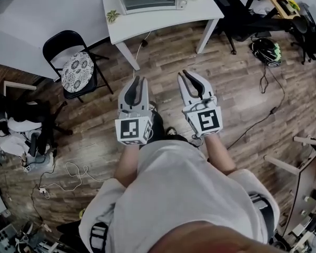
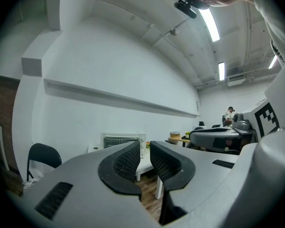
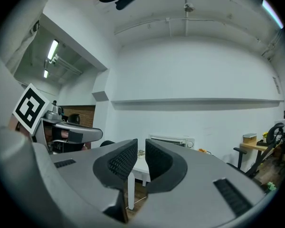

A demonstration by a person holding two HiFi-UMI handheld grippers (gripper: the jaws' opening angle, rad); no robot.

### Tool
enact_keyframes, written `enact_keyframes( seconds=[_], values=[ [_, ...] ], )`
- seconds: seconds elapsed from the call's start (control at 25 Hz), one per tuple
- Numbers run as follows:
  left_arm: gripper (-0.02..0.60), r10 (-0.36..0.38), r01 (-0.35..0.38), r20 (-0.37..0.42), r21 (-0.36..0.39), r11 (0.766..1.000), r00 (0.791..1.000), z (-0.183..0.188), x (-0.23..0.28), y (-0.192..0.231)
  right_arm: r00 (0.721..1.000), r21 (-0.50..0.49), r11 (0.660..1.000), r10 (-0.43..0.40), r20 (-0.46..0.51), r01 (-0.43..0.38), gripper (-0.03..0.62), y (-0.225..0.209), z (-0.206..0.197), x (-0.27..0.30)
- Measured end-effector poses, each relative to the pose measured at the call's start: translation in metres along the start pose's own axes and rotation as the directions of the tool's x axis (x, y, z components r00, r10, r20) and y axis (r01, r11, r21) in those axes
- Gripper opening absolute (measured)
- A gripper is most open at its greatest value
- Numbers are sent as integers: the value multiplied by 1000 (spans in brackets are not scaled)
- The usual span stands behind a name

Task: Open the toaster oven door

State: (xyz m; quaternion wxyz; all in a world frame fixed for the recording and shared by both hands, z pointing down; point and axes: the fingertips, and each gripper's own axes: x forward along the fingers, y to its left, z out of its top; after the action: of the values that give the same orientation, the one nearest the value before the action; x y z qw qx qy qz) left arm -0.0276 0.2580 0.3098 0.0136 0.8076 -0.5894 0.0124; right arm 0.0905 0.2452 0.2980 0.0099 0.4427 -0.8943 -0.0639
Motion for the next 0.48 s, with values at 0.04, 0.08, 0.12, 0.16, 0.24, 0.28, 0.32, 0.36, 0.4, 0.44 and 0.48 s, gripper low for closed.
enact_keyframes(
  seconds=[0.04, 0.08, 0.12, 0.16, 0.24, 0.28, 0.32, 0.36, 0.4, 0.44, 0.48],
  values=[
    [55, -3, 3, 1, 0, 1000, 1000, 0, 3, -1, 1000, -1, 1000, -2, 1, 2, 49, -3, 0, 1],
    [55, -5, 5, 3, 1, 1000, 1000, 1, 7, -1, 1000, -2, 1000, -7, 2, 7, 49, -7, 0, 2],
    [55, -7, 7, 5, 2, 1000, 1000, 2, 12, -1, 1000, -2, 1000, -12, 2, 12, 49, -11, 1, 5],
    [55, -8, 8, 7, 4, 1000, 1000, 3, 16, 1, 1000, -1, 1000, -17, -1, 17, 51, -14, 1, 8],
    [55, -9, 9, 12, 9, 1000, 1000, 5, 24, 6, 999, 3, 999, -32, -26, 32, 52, -21, -1, 15],
    [55, -10, 10, 15, 12, 1000, 1000, 5, 28, 9, 999, 6, 999, -39, -37, 39, 54, -23, -3, 19],
    [55, -10, 10, 15, 12, 1000, 1000, 5, 33, 12, 998, 11, 999, -43, -45, 43, 55, -26, -6, 23],
    [55, -9, 9, 15, 9, 1000, 1000, 4, 39, 17, 998, 16, 999, -44, -52, 45, 55, -27, -8, 28],
    [55, -8, 8, 14, 4, 1000, 1000, 3, 44, 21, 998, 20, 999, -41, -56, 43, 57, -28, -10, 33],
    [55, -7, 7, 15, 1, 1000, 1000, 4, 50, 26, 998, 21, 999, -36, -54, 38, 60, -29, -10, 39],
    [55, -6, 6, 17, 1, 1000, 1000, 5, 56, 30, 998, 20, 999, -31, -47, 32, 61, -29, -10, 45]
  ],
)
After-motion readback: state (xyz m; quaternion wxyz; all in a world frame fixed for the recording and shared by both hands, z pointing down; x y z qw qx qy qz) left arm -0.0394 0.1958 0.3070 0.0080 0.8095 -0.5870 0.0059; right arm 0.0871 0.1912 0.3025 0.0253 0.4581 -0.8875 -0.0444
